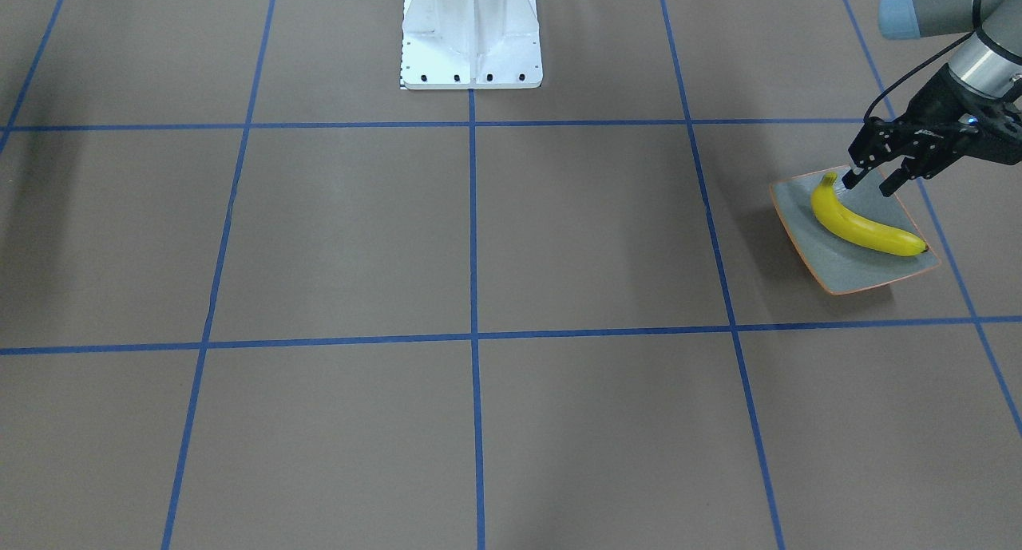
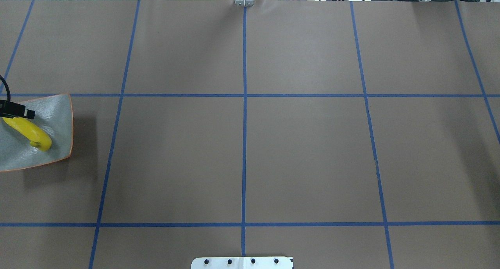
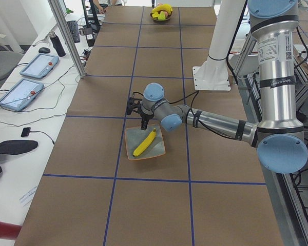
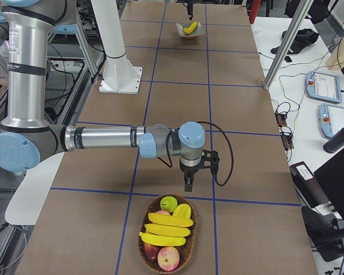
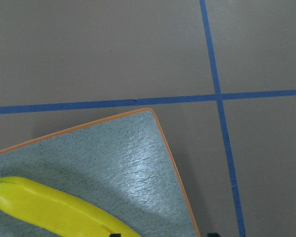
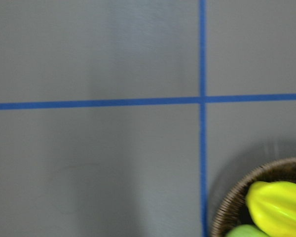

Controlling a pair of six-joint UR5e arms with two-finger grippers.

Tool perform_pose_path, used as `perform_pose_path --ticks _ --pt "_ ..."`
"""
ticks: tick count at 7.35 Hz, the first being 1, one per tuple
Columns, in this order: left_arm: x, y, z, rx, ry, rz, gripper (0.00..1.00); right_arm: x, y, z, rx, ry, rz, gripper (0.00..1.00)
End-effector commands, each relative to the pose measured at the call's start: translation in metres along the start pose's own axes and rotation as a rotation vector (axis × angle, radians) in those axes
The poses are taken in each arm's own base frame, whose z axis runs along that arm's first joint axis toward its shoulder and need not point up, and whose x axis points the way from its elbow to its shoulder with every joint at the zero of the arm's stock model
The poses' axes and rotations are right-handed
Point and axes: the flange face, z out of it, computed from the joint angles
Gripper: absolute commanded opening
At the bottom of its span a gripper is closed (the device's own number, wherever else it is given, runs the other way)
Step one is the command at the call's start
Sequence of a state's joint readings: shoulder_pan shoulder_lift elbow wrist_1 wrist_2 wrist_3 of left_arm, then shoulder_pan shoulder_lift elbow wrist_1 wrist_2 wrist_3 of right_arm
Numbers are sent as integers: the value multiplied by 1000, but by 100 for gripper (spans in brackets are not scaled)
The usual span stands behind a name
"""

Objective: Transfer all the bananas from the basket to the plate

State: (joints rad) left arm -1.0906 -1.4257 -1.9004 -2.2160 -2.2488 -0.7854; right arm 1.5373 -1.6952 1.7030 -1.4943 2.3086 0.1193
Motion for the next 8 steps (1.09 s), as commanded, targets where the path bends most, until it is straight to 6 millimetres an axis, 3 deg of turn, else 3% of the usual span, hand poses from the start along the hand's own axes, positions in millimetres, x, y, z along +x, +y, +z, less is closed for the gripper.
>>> perform_pose_path --ticks 1,2,5,7,8 --pt "9 0 -8 13 15 16 69 71 37 9 -16 -6 43 100" --pt "17 5 -21 25 26 28 70 76 44 14 -23 -4 50 100" --pt "11 13 -22 17 16 18 72 97 44 40 -27 -1 41 100" --pt "7 13 -18 11 9 13 73 75 36 61 -54 13 -39 100" --pt "5 13 -21 16 8 8 74 73 36 65 -63 22 -51 99"
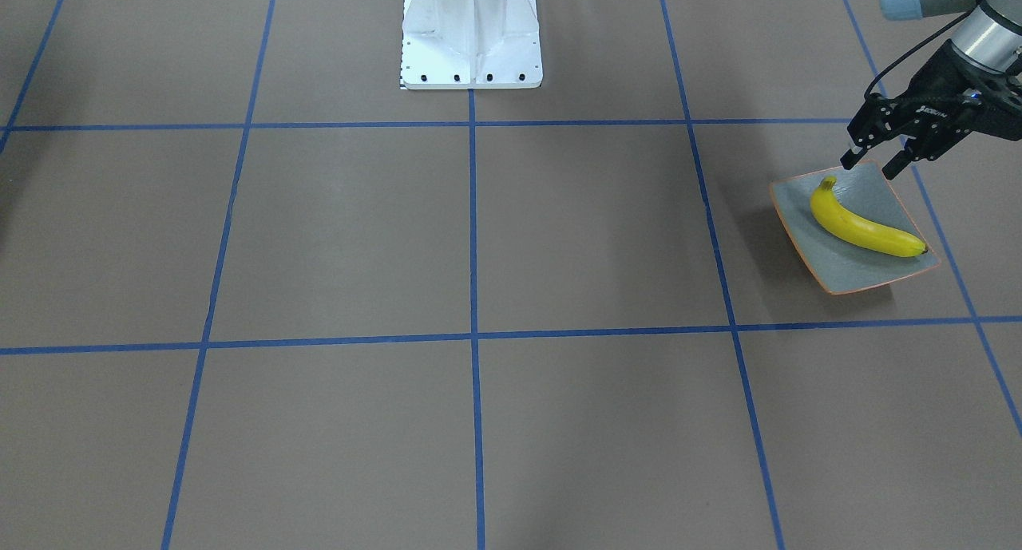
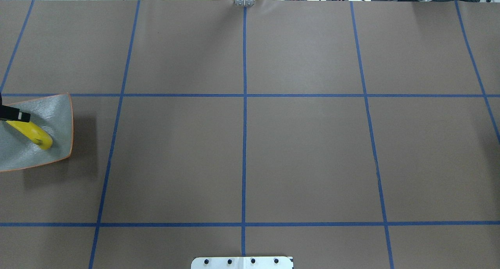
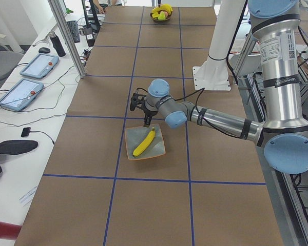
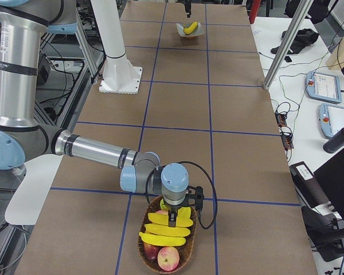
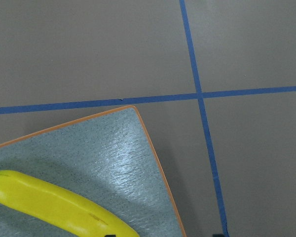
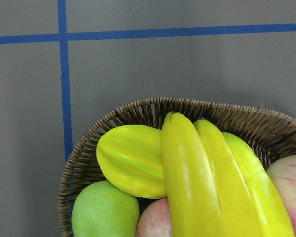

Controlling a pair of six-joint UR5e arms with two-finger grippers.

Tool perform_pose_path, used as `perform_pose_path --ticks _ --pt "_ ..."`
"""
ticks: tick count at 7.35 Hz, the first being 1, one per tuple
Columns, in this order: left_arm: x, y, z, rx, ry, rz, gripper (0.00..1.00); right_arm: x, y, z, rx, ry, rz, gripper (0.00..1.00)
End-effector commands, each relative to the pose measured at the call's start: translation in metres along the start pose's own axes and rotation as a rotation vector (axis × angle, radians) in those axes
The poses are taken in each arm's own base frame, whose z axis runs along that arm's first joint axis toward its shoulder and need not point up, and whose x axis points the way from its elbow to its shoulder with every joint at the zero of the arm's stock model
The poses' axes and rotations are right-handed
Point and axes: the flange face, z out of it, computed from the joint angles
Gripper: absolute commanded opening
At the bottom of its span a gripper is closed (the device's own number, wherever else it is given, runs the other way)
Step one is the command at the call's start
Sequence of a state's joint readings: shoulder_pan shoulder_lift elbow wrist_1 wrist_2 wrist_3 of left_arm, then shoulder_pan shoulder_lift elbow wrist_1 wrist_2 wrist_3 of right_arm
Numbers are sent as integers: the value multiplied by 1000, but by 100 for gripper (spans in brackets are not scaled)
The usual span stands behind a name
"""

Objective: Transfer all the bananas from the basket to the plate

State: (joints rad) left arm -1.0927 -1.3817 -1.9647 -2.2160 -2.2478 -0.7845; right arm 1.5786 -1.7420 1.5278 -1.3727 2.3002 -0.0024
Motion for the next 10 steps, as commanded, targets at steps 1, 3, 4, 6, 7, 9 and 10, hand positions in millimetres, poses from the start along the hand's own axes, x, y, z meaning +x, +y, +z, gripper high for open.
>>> perform_pose_path --ticks 1,3,4,6,7,9,10 --pt "-7 -2 -6 13 -6 -13 77 -2 1 14 -27 18 -34 99" --pt "-7 -3 -6 16 -8 -14 78 4 0 17 -37 50 -91 97" --pt "-6 -3 -6 15 -6 -14 79 8 -1 19 -43 69 -88 96" --pt "-5 -4 -7 19 -6 -13 80 14 2 26 -57 67 -77 79" --pt "-3 -4 -9 21 -2 -9 80 17 4 29 -63 67 -72 72" --pt "-2 -4 -10 22 -1 -8 80 20 6 34 -73 65 -65 65" --pt "-2 -4 -10 22 -1 -8 80 20 4 33 -70 65 -66 44"
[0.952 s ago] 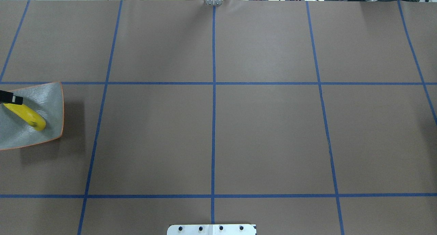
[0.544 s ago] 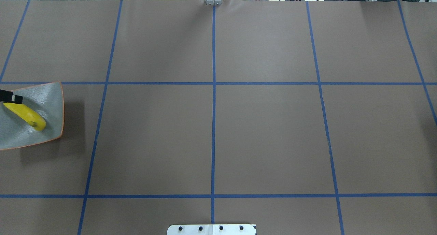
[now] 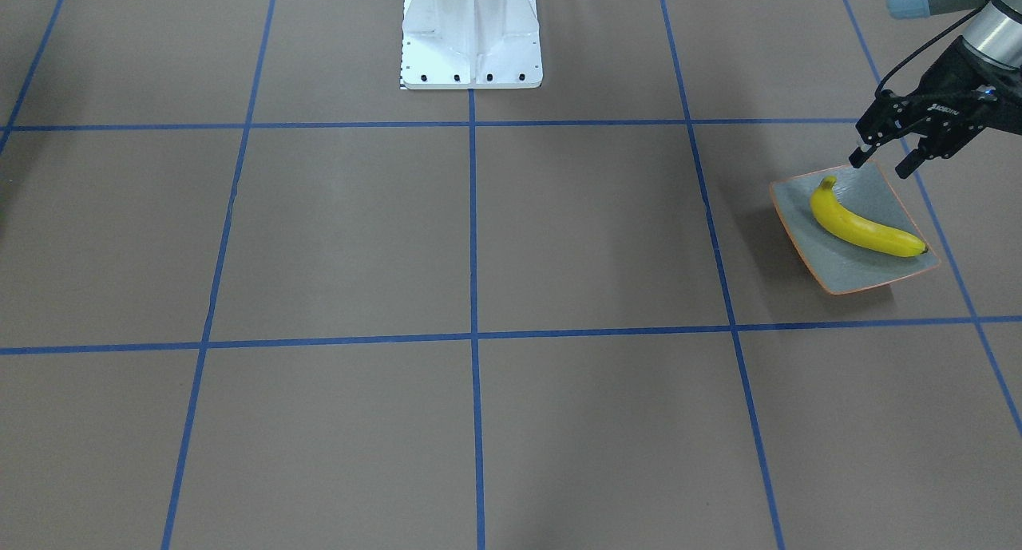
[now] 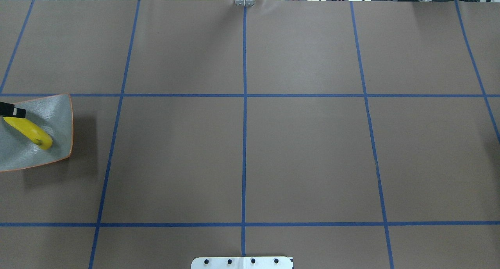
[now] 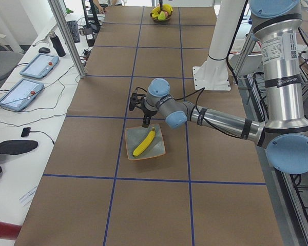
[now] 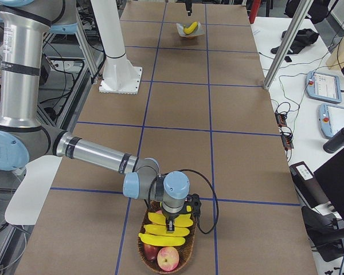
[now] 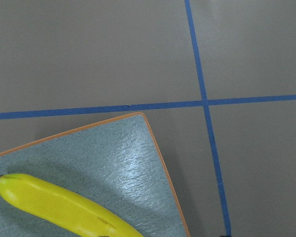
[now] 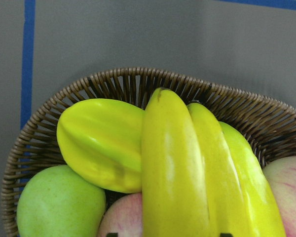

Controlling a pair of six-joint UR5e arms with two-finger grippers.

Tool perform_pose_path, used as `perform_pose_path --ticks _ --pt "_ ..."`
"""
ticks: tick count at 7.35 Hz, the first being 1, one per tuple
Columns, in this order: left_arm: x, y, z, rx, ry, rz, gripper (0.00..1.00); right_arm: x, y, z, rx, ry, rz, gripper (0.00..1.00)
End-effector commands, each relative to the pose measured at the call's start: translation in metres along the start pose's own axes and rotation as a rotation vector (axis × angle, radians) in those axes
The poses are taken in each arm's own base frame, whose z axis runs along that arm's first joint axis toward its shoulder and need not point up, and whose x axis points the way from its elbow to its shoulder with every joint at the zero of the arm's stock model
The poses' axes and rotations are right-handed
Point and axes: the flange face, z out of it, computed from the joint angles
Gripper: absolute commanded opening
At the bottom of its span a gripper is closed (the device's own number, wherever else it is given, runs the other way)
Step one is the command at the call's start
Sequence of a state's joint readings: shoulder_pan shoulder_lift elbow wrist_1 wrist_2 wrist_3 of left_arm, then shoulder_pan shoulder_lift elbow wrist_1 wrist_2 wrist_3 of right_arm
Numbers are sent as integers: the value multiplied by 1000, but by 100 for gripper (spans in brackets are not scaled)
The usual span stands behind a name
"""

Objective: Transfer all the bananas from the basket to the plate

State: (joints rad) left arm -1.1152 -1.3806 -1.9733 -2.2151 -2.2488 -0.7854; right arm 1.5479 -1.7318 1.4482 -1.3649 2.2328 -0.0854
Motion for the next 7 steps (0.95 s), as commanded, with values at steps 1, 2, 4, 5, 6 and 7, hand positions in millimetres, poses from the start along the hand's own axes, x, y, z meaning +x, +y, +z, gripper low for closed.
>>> perform_pose_path --ticks 1,2,4,5,6,7 --pt "0 0 0 0 0 0 80 -2 -7 -4 9 0 -11 7" --pt "0 0 0 -1 2 1 80 -3 -12 -6 11 2 -48 0" --pt "1 0 0 0 2 0 81 -9 -18 -14 29 -8 -80 0" --pt "2 -1 0 1 3 1 81 -9 -22 -30 59 -10 -85 0" --pt "3 -1 -1 2 5 2 82 -20 -23 -51 62 -21 -80 0" --pt "6 -3 0 4 10 -33 83 -32 -23 -74 36 -25 -101 0"
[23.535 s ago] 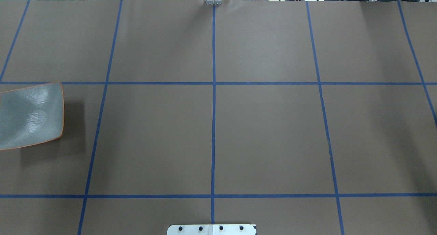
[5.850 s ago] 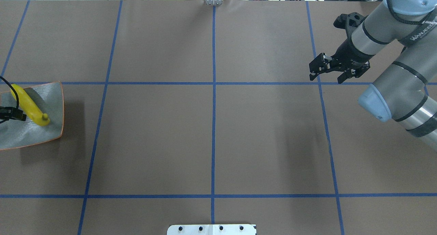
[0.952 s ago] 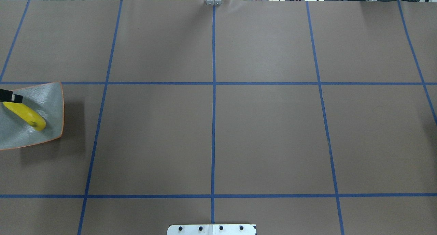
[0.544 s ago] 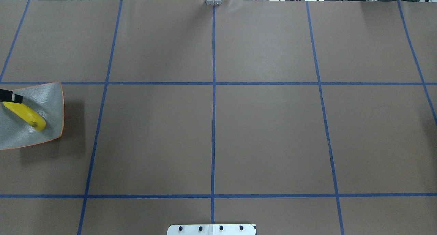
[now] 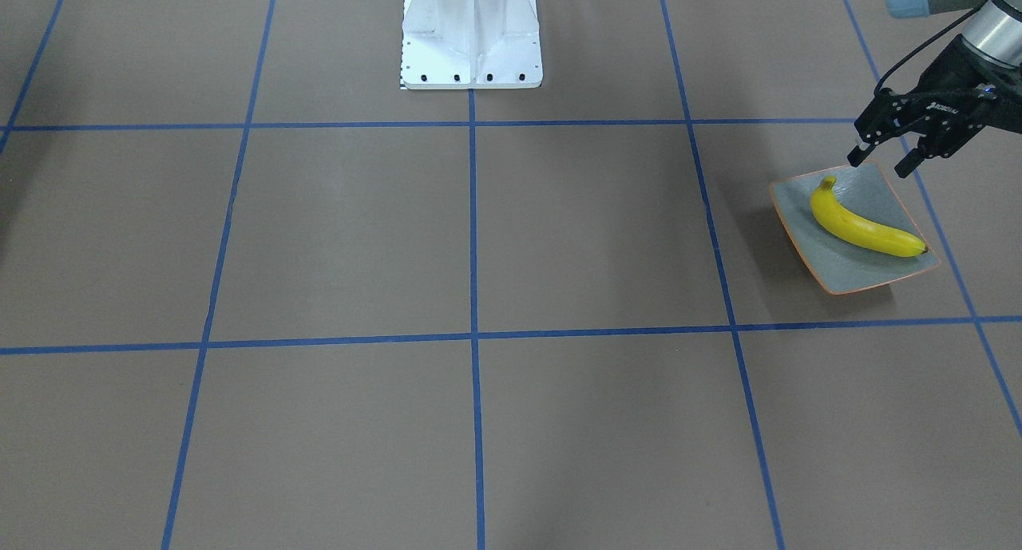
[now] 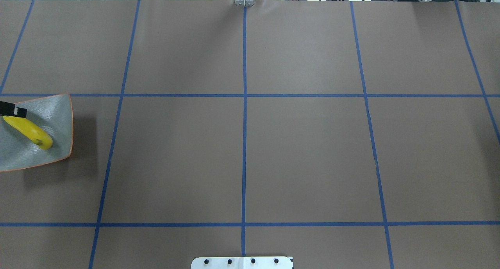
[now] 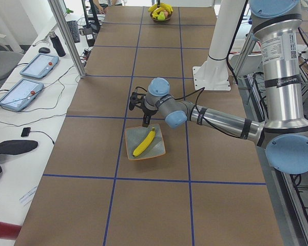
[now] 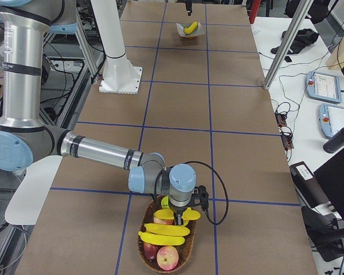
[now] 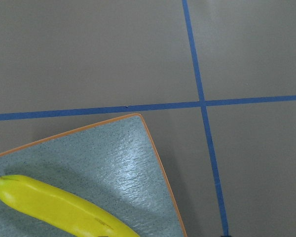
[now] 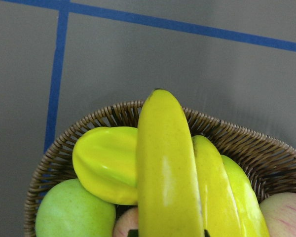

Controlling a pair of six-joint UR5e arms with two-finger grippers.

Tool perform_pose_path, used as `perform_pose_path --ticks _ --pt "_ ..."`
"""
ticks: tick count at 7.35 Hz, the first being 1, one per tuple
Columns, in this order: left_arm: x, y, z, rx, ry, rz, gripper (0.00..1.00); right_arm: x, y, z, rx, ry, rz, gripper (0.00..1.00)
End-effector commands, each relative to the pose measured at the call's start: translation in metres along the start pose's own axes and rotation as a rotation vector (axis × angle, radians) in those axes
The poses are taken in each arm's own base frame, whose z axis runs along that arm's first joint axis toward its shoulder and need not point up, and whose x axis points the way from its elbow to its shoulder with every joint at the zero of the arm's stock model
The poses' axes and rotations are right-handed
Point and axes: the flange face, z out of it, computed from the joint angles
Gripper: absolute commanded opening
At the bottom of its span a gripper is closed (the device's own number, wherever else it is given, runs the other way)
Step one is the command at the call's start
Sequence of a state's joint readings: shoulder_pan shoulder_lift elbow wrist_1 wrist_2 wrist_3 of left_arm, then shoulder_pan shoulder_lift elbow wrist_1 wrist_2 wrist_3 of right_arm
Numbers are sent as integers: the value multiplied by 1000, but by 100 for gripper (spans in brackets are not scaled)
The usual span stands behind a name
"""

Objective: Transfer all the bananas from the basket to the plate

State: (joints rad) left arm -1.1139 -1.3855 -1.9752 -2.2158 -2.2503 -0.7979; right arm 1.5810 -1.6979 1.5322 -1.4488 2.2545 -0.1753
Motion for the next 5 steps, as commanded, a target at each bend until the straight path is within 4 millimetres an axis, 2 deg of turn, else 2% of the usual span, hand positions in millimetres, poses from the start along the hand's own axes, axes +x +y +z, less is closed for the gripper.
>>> perform_pose_path --ticks 1,3,5 --pt "4 -3 0 5 7 -34 83 -24 -22 -63 -10 -10 -23 0" --pt "10 -4 -1 3 18 -43 83 -60 -59 -111 1 -35 -14 0" --pt "40 -20 0 -45 107 -135 83 -107 -89 -125 44 -201 -14 0"
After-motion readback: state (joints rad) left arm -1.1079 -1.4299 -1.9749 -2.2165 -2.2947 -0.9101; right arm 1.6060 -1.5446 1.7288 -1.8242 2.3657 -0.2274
